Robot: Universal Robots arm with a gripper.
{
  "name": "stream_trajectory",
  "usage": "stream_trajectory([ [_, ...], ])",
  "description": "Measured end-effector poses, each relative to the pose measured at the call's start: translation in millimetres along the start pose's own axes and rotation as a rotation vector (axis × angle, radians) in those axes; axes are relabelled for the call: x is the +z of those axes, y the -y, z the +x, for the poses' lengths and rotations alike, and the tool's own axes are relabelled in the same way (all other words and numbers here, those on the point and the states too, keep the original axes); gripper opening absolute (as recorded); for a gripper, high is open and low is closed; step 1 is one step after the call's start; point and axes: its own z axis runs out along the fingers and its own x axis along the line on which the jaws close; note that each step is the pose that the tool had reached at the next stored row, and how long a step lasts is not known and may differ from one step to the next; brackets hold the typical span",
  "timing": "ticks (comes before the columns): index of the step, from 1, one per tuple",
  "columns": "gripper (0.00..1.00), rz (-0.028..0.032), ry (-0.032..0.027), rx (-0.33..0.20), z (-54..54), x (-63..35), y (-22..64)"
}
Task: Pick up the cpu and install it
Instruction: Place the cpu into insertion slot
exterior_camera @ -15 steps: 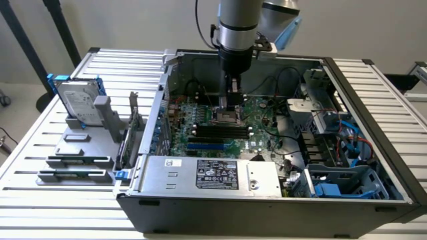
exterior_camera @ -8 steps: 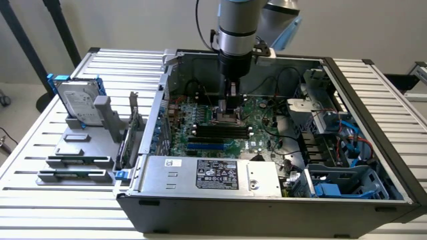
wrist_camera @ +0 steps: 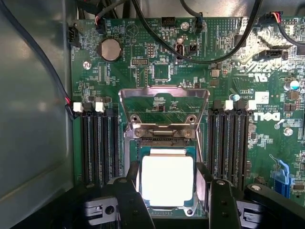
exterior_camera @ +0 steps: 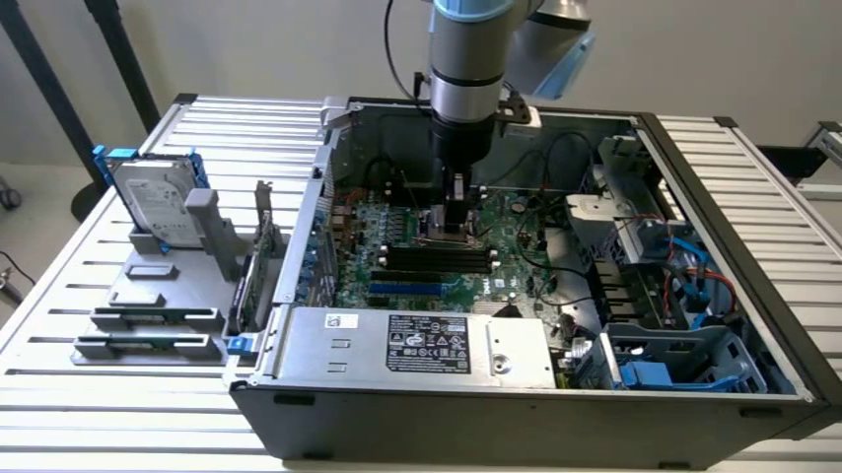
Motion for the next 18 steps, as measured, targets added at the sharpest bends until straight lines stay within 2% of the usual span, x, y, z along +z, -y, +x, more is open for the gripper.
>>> stream_trajectory([
  [18,0.55,-0.0001,0.0031,0.0,2.0,11.8,3.2],
])
